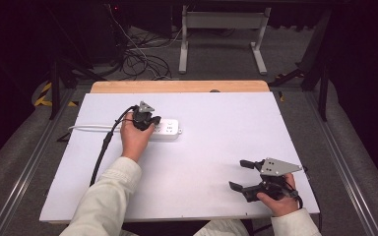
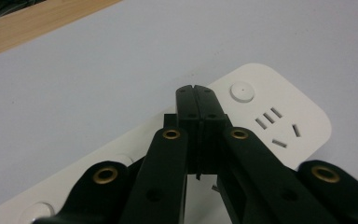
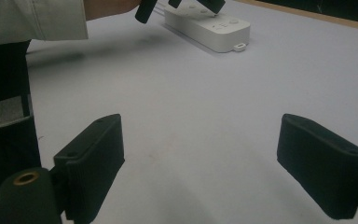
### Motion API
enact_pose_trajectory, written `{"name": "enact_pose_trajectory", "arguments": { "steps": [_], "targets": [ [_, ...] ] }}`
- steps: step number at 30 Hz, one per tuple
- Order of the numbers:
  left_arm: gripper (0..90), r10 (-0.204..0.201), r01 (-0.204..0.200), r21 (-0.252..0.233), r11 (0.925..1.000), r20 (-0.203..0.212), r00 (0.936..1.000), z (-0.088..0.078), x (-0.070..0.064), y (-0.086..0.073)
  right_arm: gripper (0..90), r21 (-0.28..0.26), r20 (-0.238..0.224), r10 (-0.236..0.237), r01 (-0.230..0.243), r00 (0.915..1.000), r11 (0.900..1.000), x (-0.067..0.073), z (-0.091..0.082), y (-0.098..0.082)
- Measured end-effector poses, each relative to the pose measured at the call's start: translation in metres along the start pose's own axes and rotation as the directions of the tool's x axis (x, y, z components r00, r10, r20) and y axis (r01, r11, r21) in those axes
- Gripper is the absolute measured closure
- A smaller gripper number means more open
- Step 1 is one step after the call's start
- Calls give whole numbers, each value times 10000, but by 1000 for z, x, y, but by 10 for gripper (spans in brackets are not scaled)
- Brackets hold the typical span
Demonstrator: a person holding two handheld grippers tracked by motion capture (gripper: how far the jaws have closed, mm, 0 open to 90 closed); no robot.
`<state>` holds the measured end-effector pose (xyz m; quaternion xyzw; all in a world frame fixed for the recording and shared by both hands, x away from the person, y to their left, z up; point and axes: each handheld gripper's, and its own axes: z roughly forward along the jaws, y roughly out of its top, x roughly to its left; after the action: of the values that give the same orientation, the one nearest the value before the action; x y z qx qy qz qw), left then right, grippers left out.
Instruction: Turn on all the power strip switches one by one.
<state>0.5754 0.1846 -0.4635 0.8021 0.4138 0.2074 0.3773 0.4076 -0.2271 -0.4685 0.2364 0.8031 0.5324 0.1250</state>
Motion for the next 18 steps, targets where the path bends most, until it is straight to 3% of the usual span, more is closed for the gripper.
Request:
{"name": "enact_pose_trajectory", "arguments": {
  "steps": [7,18],
  "targets": [
    [899,212,-211,18,9998,-198,9996,1,0,-1,154,-28,-12,24,-24,10000,10000,0,0,0],
    [899,92,-92,-20,10000,-157,9998,3,0,-1,154,-42,-13,9,-9,10000,10000,0,-1,0]
  ]
}}
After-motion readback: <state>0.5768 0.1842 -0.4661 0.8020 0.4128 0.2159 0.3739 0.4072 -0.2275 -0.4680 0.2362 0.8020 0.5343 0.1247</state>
